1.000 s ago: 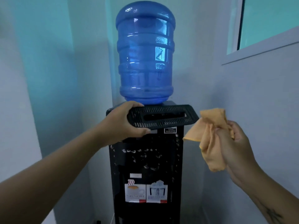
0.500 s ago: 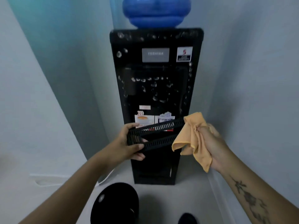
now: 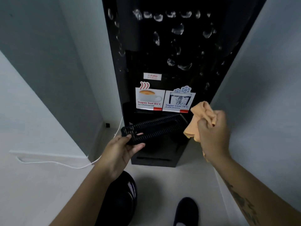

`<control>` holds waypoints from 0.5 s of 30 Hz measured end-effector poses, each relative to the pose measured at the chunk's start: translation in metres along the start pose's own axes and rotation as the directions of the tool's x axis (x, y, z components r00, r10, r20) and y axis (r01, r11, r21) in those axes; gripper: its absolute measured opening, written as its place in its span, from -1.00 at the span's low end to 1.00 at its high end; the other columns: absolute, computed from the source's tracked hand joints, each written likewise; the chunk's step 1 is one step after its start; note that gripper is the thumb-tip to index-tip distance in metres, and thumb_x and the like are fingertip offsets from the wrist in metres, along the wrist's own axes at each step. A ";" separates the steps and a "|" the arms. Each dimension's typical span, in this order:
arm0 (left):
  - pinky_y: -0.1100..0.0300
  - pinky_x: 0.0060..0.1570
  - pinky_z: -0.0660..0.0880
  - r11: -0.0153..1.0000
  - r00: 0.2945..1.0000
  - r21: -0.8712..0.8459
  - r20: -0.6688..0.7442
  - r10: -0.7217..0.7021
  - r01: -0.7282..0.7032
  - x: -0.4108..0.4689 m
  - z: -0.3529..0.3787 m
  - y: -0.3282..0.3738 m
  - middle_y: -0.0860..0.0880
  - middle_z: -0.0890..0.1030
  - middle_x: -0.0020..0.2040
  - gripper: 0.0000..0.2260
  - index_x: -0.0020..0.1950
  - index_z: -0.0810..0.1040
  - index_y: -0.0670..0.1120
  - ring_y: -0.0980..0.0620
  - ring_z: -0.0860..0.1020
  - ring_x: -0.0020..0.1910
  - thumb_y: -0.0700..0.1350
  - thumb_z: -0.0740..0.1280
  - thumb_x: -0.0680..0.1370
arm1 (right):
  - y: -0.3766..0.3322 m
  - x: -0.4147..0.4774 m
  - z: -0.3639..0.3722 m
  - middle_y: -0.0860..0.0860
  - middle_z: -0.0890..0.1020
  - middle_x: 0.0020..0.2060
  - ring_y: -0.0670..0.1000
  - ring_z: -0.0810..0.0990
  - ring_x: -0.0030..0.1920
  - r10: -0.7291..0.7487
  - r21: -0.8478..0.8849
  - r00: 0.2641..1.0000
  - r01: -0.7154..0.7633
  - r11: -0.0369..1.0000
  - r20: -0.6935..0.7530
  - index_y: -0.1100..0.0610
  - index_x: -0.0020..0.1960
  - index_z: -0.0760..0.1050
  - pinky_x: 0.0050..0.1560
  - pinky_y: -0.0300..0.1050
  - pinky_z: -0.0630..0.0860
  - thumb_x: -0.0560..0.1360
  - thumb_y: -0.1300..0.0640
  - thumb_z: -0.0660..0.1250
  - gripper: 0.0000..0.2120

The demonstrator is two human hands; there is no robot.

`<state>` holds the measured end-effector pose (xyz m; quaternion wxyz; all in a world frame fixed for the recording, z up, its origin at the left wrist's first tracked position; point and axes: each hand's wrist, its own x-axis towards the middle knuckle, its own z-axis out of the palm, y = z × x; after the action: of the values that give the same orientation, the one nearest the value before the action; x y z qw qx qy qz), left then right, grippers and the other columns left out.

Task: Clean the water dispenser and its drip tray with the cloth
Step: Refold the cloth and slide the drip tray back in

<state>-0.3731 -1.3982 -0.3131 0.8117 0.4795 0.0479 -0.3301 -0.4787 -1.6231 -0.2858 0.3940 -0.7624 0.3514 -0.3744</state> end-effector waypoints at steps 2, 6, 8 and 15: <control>0.06 0.03 0.64 0.999 0.999 -0.016 -0.032 0.029 -0.030 0.006 -0.003 -0.006 -0.28 0.65 0.13 -0.75 0.24 0.49 -0.36 -0.17 0.68 0.03 -0.28 0.11 0.68 | -0.001 0.001 0.014 -0.03 0.55 -0.02 -0.05 0.52 -0.10 -0.219 -0.131 0.971 0.231 0.964 0.099 0.03 0.18 0.39 -0.21 -0.14 0.53 0.45 0.15 0.27 -0.70; 0.12 -0.10 0.67 0.998 0.995 0.024 -0.071 0.066 -0.065 0.006 -0.002 -0.018 -0.33 0.68 -0.02 -0.76 0.13 0.51 -0.30 -0.25 0.69 -0.04 -0.17 0.13 0.69 | 0.004 -0.003 0.054 0.00 0.61 0.09 0.08 0.49 0.05 -0.362 -0.450 0.869 0.487 0.749 0.337 -0.02 0.36 0.45 -0.05 0.01 0.50 0.47 0.20 0.36 -0.53; 0.13 -0.20 0.67 0.988 0.994 0.135 -0.069 0.079 -0.069 0.005 -0.002 -0.020 -0.31 0.70 -0.11 -0.76 0.06 0.49 -0.24 -0.23 0.70 -0.14 -0.10 0.13 0.70 | 0.005 -0.001 0.066 -0.01 0.66 0.08 0.10 0.50 0.06 -0.351 -0.494 0.864 0.496 0.714 0.360 0.01 0.37 0.48 -0.01 0.04 0.49 0.51 0.07 0.35 -0.57; 0.13 -0.44 0.53 0.961 0.985 0.251 -0.095 0.142 -0.114 0.019 0.001 -0.022 -0.27 0.64 -0.36 -0.65 -0.08 0.48 -0.23 -0.17 0.57 -0.44 -0.03 0.07 0.71 | -0.031 -0.032 0.106 -0.10 0.50 -0.02 0.00 0.36 0.03 -0.443 -0.190 0.594 0.716 0.671 0.671 -0.17 0.32 0.48 -0.01 -0.03 0.33 0.51 -0.28 0.13 -0.55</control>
<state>-0.3716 -1.4156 -0.3366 0.7621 0.5957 0.0213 -0.2527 -0.3962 -1.5467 -0.3118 0.1467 -0.9781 0.0140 -0.1467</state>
